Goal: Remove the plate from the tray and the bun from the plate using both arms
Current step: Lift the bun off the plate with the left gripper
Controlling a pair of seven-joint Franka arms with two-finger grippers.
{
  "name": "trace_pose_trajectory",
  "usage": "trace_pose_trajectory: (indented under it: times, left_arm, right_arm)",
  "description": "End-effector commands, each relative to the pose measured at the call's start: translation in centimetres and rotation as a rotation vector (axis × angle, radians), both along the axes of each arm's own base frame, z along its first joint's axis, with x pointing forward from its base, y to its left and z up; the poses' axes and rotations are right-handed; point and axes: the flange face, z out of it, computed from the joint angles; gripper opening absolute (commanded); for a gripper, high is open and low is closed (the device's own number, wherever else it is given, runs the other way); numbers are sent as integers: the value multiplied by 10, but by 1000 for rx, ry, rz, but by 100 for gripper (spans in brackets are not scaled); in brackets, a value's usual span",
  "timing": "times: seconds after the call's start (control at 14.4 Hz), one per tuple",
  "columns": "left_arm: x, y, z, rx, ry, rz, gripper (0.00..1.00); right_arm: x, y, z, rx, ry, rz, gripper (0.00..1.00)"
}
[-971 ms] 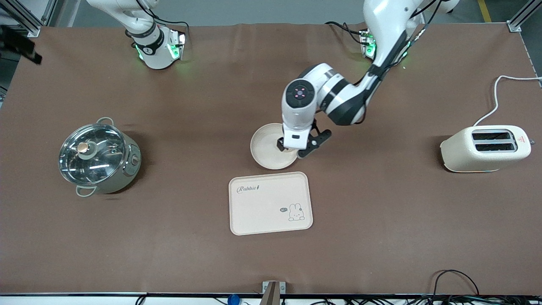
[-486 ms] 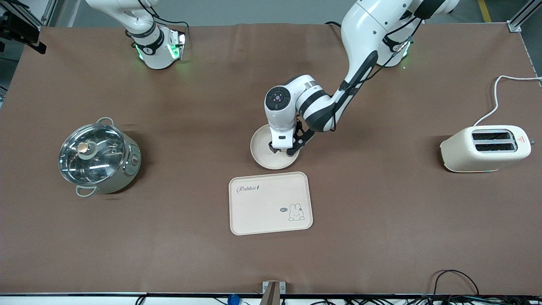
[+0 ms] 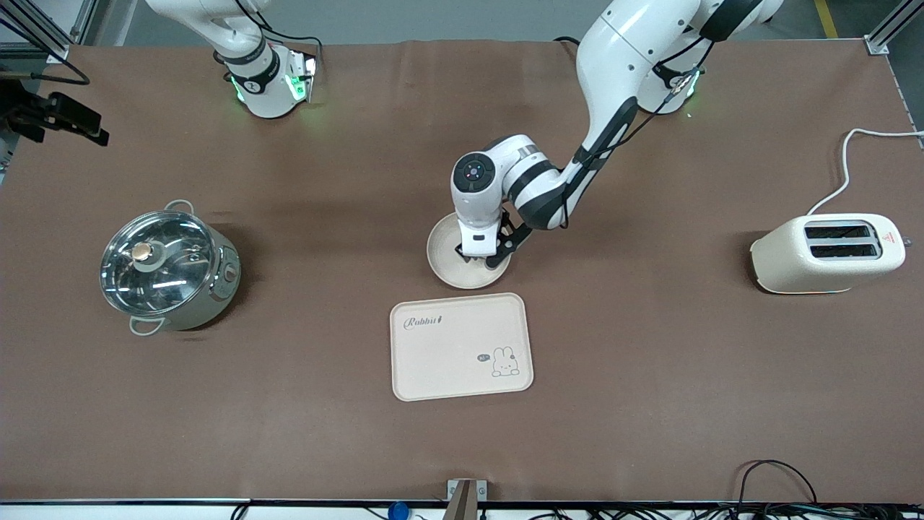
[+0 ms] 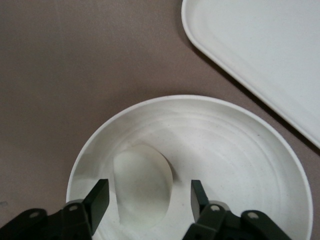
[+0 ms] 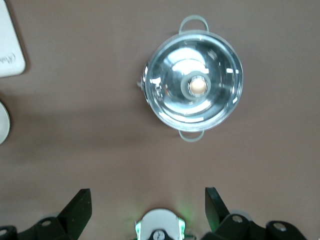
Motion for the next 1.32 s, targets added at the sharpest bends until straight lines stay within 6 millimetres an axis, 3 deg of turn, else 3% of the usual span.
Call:
trace_pose_trajectory:
  times: [0.0,0.42,0.62,0.76,0.97,1.11,1.25]
  left_arm:
    - [0,-4,-5,3,-16,18,71]
    - [0,-6,-3,1,-19,15,52]
    - [11,-1,17,-9,-40,26,47]
    - [26,9,49,-17,-76,35,46]
    - [68,60,90,20,-82,27,46]
    - [94,102,101,57,-57,31,46]
    - [126,149,95,79,-63,16,46]
  right_arm:
    - [-8,3,40,-14,-100,22,100]
    - [-6,-2,34,-21,-87,9,100]
    - [-5,-4,27,-21,-75,3,100]
    - [-4,-5,27,-21,-83,5,100]
    - [-4,-6,27,-21,-81,2,100]
    - [1,-4,27,-22,-101,7,100]
    - [0,-2,26,-20,-92,9,100]
